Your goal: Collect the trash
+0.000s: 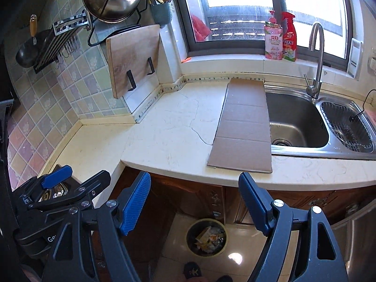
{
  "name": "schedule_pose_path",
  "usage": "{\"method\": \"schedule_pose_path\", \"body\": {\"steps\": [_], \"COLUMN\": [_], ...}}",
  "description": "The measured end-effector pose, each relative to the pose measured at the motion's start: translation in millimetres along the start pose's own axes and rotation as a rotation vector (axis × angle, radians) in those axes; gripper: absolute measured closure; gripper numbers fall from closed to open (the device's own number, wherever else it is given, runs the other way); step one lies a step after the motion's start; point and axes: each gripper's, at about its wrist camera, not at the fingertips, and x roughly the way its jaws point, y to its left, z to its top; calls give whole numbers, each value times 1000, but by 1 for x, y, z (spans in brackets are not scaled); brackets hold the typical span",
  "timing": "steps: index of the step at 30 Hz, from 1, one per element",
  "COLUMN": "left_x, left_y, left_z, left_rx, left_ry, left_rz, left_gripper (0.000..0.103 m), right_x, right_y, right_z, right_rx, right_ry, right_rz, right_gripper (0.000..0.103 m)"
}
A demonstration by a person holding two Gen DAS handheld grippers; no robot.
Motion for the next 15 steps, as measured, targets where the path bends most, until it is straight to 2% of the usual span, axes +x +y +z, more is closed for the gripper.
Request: {"method": "schedule_pose_path", "body": {"steps": [15], "left_x": [8], "left_y": [5], "left_z": [9], "left_rx": [3], "left_ry": [2], "left_rz": [7], "left_gripper": [20], "right_x": [5], "right_y": [3], "right_z": [4], "right_rx": [6], "right_ry": [-1], "right_rz": [-25], "right_gripper": [24]}}
